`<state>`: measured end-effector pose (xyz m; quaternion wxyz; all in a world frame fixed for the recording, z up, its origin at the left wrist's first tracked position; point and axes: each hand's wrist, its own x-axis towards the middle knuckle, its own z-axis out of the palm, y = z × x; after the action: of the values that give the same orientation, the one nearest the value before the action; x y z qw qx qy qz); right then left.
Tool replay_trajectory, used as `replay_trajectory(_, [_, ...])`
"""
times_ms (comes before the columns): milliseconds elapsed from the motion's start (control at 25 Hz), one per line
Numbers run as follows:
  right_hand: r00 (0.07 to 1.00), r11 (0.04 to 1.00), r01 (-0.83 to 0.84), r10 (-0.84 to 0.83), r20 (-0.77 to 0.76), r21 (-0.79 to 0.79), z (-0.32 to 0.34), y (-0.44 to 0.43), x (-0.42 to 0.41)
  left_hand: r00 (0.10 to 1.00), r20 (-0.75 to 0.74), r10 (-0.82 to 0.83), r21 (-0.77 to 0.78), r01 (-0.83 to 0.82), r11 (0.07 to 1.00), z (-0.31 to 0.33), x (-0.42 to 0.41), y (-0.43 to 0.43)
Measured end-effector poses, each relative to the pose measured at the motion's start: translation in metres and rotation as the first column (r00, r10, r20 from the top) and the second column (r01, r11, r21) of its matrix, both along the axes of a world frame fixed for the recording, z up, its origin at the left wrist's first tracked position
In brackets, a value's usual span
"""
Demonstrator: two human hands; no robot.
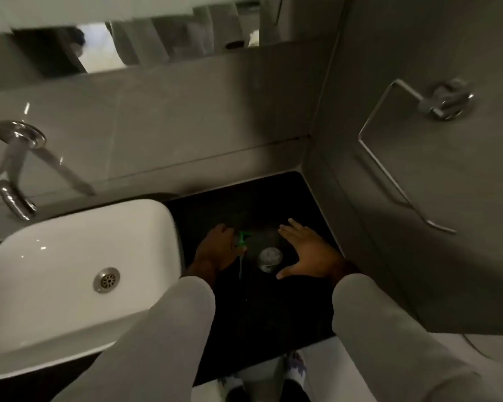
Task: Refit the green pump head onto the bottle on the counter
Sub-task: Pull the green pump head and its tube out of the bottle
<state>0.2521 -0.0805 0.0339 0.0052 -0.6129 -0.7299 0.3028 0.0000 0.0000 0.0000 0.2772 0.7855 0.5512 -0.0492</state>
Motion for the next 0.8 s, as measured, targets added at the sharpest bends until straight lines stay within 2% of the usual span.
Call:
replay_trajectory(120, [0.971, 0.991, 0.099, -0.115, -0.209, -0.086, -0.025, -0.004, -0.006, 0.987, 0.028, 0.157, -0.007, -0.157, 0.988, -0.025, 0.009, 0.002])
replay_trajectory(240, [0.915, 0.972, 0.198, -0.229, -0.331, -0.125, -0.047, -0.004, -0.013, 0.976, -0.018, 0.218, -0.079, -0.219, 0.972, -0.034, 0.022, 0.007])
replay_trajectory(400, [0.826, 0.949, 0.309, -0.302, -0.477, -0.065, -0.056, -0.005, -0.016, 0.956, -0.008, 0.295, -0.085, -0.294, 0.952, -0.043, 0.031, 0.013])
replay_trajectory(480, [0.816, 0.946, 0.322, -0.295, -0.497, -0.034, -0.058, -0.004, -0.014, 0.929, 0.062, 0.366, -0.099, -0.359, 0.928, -0.04, 0.032, 0.014])
replay_trajectory(560, [0.824, 0.948, 0.318, -0.293, -0.485, -0.033, -0.06, -0.002, -0.011, 0.837, 0.242, 0.491, -0.134, -0.473, 0.871, -0.025, 0.031, 0.017])
replay_trajectory(640, [0.834, 0.947, 0.317, -0.307, -0.459, -0.057, -0.062, 0.003, -0.01, 0.658, 0.476, 0.583, -0.168, -0.582, 0.795, 0.004, 0.028, 0.024])
replay_trajectory(720, [0.864, 0.949, 0.308, -0.311, -0.395, -0.071, -0.062, 0.012, -0.013, 0.519, 0.632, 0.576, -0.166, -0.635, 0.754, 0.043, 0.026, 0.033])
replay_trajectory(800, [0.893, 0.954, 0.289, -0.3, -0.336, -0.085, -0.057, 0.023, -0.014, 0.441, 0.774, 0.455, -0.155, -0.564, 0.811, 0.081, 0.028, 0.037])
